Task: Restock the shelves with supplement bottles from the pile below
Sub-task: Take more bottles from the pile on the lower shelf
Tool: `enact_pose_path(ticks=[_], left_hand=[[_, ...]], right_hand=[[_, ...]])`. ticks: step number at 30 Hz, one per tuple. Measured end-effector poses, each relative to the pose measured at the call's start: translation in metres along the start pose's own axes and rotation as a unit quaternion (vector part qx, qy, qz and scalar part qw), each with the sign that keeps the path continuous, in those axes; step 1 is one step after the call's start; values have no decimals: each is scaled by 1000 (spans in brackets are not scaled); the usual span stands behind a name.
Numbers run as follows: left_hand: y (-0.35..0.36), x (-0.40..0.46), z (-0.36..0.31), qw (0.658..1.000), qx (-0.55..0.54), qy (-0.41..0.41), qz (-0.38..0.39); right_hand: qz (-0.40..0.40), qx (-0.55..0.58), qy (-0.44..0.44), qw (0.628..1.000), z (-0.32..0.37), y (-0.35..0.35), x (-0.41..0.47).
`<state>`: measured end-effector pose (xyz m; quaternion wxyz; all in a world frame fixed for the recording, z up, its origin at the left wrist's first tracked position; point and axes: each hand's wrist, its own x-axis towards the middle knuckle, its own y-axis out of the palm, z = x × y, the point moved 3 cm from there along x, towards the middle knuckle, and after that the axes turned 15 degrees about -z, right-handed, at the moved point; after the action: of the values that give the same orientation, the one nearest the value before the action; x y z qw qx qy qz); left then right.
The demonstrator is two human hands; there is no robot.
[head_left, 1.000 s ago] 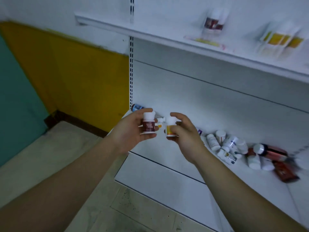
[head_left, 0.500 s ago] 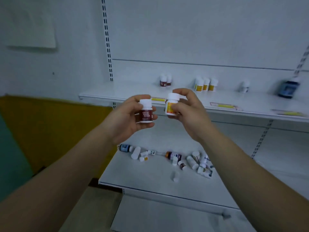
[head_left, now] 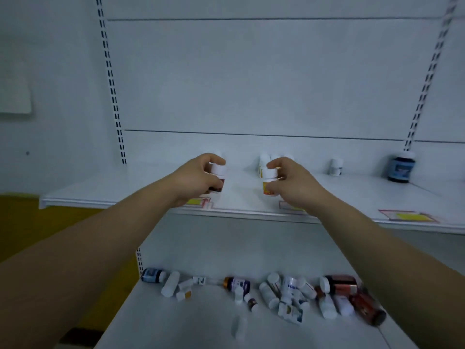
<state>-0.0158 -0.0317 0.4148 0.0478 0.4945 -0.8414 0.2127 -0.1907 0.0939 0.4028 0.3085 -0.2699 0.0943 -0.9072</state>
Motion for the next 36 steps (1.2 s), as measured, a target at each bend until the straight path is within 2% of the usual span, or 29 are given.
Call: enact_pose_path(ticks=[5, 9, 13, 20, 27, 30, 32, 34, 36], left_hand=[[23, 45, 16, 985, 163, 48, -10], [30, 69, 30, 984, 173, 43, -28], [31, 86, 37, 973, 217, 57, -46], [22, 101, 44, 956, 269, 106, -52], [14, 105, 52, 959, 252, 115, -53], [13, 110, 55, 954, 270, 123, -50], [11, 116, 55, 943, 296, 140, -59], [10, 125, 55, 931, 318, 161, -78], [11, 133, 56, 923, 333, 174, -83]], right_hand=[[21, -167, -16, 986, -31, -11, 47], [59, -244, -47, 967, -43, -10, 76], [31, -312, -77, 947, -48, -5, 95], [-4, -361, -85, 929, -59, 8, 114], [-12, -376, -63, 924, -61, 11, 116], [-29, -359, -112, 926, -34, 13, 100], [50, -347, -147, 925, -15, 31, 77], [175, -349, -115, 914, -7, 59, 51], [249, -381, -95, 885, -8, 83, 38]])
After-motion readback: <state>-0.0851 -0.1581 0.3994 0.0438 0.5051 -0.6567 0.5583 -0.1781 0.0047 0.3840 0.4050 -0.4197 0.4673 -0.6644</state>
